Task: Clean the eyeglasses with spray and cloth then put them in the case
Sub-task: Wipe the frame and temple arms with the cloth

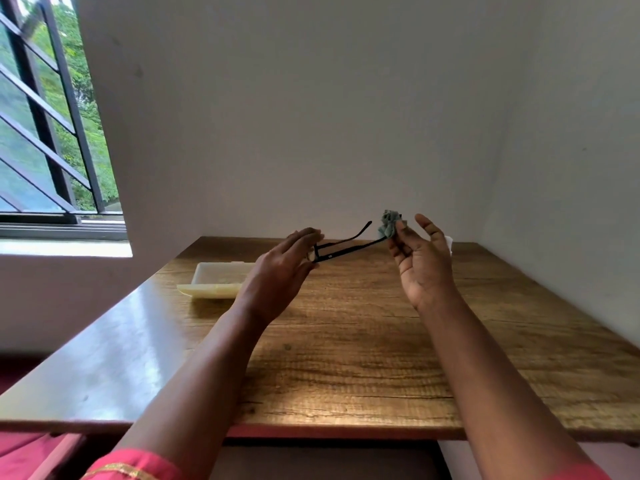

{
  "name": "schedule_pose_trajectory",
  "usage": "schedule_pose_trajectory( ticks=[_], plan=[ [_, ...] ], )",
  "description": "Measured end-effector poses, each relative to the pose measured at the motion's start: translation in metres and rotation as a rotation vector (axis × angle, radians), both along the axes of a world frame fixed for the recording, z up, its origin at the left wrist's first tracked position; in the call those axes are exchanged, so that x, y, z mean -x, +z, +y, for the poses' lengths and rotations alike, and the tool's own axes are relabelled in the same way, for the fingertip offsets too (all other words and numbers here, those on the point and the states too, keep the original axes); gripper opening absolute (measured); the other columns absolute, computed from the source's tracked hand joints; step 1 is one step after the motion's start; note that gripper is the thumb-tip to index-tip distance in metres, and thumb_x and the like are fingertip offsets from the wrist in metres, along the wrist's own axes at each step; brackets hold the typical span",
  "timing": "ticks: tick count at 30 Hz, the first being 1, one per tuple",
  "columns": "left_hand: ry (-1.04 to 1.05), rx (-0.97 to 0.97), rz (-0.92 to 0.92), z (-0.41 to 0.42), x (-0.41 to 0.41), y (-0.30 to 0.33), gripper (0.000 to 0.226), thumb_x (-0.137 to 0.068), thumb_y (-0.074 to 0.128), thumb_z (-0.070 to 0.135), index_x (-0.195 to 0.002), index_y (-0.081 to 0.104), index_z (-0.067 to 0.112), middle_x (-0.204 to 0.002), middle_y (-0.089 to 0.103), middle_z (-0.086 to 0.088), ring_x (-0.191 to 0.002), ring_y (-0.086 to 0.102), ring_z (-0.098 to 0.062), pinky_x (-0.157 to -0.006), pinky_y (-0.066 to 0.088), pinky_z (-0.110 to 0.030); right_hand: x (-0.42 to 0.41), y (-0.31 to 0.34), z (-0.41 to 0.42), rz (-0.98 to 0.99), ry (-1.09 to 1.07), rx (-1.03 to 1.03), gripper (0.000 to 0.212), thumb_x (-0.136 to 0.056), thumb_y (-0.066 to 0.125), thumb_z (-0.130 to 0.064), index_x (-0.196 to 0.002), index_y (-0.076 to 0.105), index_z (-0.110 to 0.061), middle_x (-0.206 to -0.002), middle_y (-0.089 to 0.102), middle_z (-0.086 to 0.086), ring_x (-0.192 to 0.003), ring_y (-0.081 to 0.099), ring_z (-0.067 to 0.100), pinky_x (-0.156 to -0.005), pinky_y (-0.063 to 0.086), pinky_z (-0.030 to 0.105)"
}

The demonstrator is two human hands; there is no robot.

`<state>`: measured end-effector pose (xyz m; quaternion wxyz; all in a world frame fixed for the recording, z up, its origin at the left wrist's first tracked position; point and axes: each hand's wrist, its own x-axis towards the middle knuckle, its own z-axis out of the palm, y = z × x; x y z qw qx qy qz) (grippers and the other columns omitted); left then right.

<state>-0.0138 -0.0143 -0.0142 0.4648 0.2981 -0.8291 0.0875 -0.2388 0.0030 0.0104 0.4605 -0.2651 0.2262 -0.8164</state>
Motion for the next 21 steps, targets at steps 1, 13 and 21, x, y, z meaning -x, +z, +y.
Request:
schedule_pose_trajectory(
  ticks=[1, 13, 21],
  plan=[
    [0.014, 0.006, 0.007, -0.001, -0.001, 0.0, 0.045, -0.088, 0.068, 0.01, -0.132, 0.056, 0.009, -0.136, 0.056, -0.008, -0.127, 0.053, -0.02, -0.104, 0.044, -0.032, -0.003, 0.0, 0.002, 0.033, 0.03, -0.009, 0.049, -0.084, 0.065, 0.009, -0.125, 0.048, -0.011, -0.099, 0.069, 0.02, -0.084, 0.072, 0.023, -0.066, 0.057, 0.027],
    [0.119, 0.043, -0.078, 0.005, 0.007, 0.002, 0.043, -0.084, 0.071, 0.005, -0.125, 0.06, 0.001, -0.128, 0.061, -0.018, -0.119, 0.058, -0.034, -0.097, 0.041, -0.034, -0.042, -0.01, 0.015, 0.474, 0.353, -0.068, 0.066, -0.074, 0.072, 0.005, -0.129, 0.042, -0.014, -0.089, 0.072, 0.01, -0.081, 0.072, 0.021, -0.071, 0.059, 0.03],
    [0.01, -0.03, 0.039, 0.002, 0.002, 0.003, 0.044, -0.087, 0.066, 0.004, -0.13, 0.057, 0.008, -0.136, 0.057, -0.008, -0.123, 0.055, -0.021, -0.1, 0.043, -0.025, -0.021, -0.003, 0.009, 0.232, 0.207, -0.073, 0.057, -0.083, 0.065, 0.009, -0.13, 0.041, -0.015, -0.089, 0.074, 0.014, -0.079, 0.072, 0.02, -0.07, 0.059, 0.028]
  ],
)
